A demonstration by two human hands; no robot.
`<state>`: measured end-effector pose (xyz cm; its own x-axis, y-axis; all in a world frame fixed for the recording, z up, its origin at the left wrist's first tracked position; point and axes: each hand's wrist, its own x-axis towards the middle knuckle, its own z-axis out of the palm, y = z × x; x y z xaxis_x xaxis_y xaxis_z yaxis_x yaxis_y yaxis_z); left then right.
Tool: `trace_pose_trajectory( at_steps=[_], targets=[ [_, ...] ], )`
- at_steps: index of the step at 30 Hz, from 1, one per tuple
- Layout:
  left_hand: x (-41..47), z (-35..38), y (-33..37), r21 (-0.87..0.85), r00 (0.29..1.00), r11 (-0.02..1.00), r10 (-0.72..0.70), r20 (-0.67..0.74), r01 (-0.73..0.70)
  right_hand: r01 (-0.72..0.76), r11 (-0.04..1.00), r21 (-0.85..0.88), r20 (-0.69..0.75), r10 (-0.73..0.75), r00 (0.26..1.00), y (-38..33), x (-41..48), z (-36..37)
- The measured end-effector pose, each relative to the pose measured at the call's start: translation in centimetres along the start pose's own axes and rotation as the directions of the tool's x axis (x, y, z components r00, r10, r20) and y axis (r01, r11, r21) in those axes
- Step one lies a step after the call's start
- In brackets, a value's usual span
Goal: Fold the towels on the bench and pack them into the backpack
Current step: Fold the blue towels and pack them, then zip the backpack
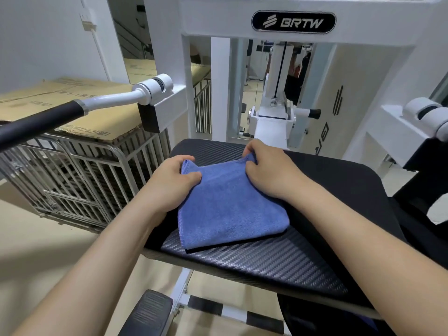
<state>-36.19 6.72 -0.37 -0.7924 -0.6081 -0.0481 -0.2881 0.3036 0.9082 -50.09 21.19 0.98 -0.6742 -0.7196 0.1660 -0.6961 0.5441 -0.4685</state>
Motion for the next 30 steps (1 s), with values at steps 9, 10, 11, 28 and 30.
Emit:
trace_pose_trajectory(
  at_steps=[9,10,11,28,30],
  targets=[
    [0.0,-0.3,0.7,0.493,0.991,0.869,0.1,-0.092,-0.042,0.05,0.931,-0.361,-0.044,-0.07,0.997,0.0,0.2,0.6],
    [0.1,-0.4,0.8,0.539,0.991,0.841,0.108,-0.073,-0.052,0.066,0.94,-0.334,-0.001,-0.071,0.997,0.1,0.4,0.4],
    [0.2,-0.6,0.9,0.57,0.992,0.818,0.122,-0.039,-0.078,0.081,0.949,-0.304,0.05,-0.069,0.996,0.3,0.7,0.1],
    [-1.1,-2.2,3.9,0.162,0.898,0.887,0.405,0.172,-0.431,0.367,0.914,-0.176,0.525,-0.228,0.82,-6.0,1.3,-4.5],
    [-2.0,-3.1,2.5,-0.328,0.934,0.879,0.357,-0.029,-0.346,0.274,0.961,0.027,0.35,-0.266,0.898,-5.4,-0.5,-5.9]
  ],
)
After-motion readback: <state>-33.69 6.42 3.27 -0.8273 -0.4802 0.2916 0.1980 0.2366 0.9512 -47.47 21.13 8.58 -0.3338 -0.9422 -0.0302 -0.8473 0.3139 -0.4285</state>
